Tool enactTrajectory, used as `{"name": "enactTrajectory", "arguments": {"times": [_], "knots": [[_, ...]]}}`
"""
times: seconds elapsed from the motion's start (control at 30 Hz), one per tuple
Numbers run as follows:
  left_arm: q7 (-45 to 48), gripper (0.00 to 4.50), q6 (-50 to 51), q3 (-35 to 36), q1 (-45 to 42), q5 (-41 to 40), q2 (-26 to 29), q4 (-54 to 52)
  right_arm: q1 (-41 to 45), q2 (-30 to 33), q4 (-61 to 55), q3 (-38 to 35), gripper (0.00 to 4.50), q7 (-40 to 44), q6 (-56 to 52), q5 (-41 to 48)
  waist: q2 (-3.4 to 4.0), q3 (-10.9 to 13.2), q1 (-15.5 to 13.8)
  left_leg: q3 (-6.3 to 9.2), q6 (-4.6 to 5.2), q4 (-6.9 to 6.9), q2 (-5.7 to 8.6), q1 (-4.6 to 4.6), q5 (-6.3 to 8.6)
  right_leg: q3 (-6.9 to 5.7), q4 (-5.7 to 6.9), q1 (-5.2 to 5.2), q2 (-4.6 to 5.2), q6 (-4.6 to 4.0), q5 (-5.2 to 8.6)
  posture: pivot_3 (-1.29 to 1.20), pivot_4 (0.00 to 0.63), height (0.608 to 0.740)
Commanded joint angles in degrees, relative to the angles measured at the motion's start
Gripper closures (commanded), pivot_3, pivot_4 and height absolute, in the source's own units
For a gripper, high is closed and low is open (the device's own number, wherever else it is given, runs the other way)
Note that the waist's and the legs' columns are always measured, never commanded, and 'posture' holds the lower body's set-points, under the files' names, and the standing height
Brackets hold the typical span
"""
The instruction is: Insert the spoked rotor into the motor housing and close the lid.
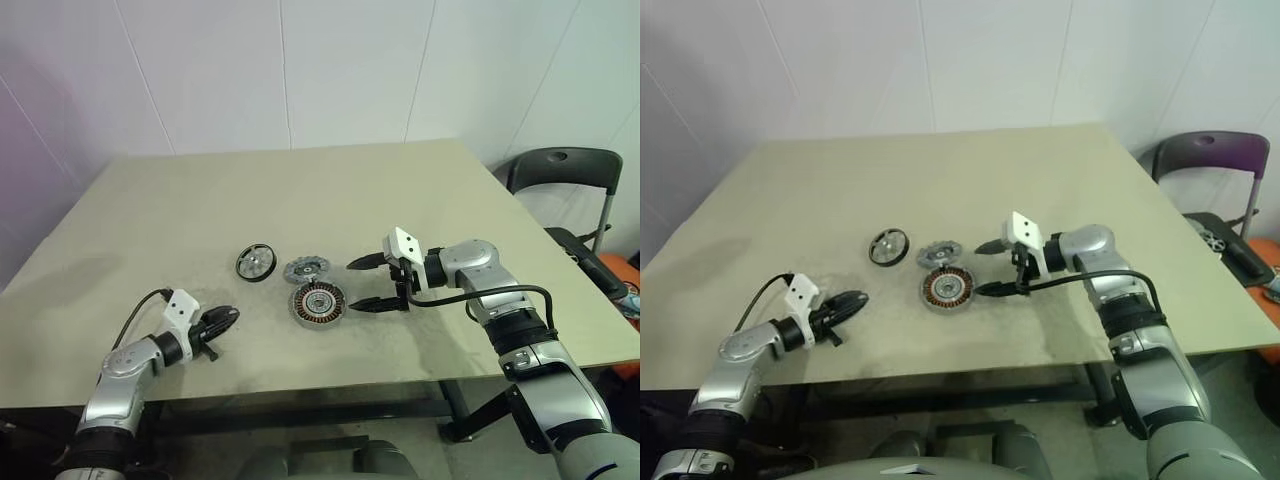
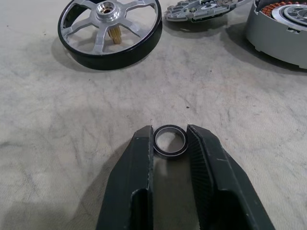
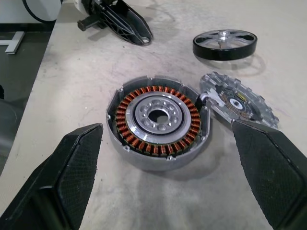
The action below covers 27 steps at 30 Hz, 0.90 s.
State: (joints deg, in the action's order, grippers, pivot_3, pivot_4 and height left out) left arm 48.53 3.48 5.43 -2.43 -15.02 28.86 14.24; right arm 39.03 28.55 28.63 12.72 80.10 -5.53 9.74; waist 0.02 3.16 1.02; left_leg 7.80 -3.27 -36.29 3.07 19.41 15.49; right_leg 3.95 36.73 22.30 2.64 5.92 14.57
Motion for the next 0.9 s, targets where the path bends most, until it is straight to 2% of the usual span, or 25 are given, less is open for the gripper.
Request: {"name": "enactTrajectory", "arguments": {"times": [0.03,0.33,0.9], "knots": [[2.1,3.82,2.2,0.4,1.7,-1.6,1.9,-4.7,2.0,0.2,-0.2,-1.4,0.00,-0.1,1.0,0.4,0.00,0.0,0.1,-0.03,0.00,0.04,0.00,0.02,0.00,0.03,-0.01,0.03,0.00,-0.01,-0.01,0.00,0.000,0.740],[5.2,3.82,8.9,1.2,6.3,-6.0,5.7,-17.3,2.3,-0.2,0.5,-1.0,0.00,-0.5,1.2,0.2,-0.02,0.0,-0.1,-0.03,0.00,0.13,-0.01,0.09,0.01,0.03,-0.18,0.05,0.02,-0.08,0.01,0.00,0.000,0.740],[5.9,3.82,11.3,-1.4,4.7,-6.1,6.7,-23.4,1.4,0.8,-0.3,-1.2,0.00,0.2,1.3,0.4,-0.01,0.0,0.0,-0.04,0.00,0.13,-0.01,0.09,0.01,0.03,-0.25,0.03,0.02,-0.06,0.04,0.00,0.000,0.740]]}}
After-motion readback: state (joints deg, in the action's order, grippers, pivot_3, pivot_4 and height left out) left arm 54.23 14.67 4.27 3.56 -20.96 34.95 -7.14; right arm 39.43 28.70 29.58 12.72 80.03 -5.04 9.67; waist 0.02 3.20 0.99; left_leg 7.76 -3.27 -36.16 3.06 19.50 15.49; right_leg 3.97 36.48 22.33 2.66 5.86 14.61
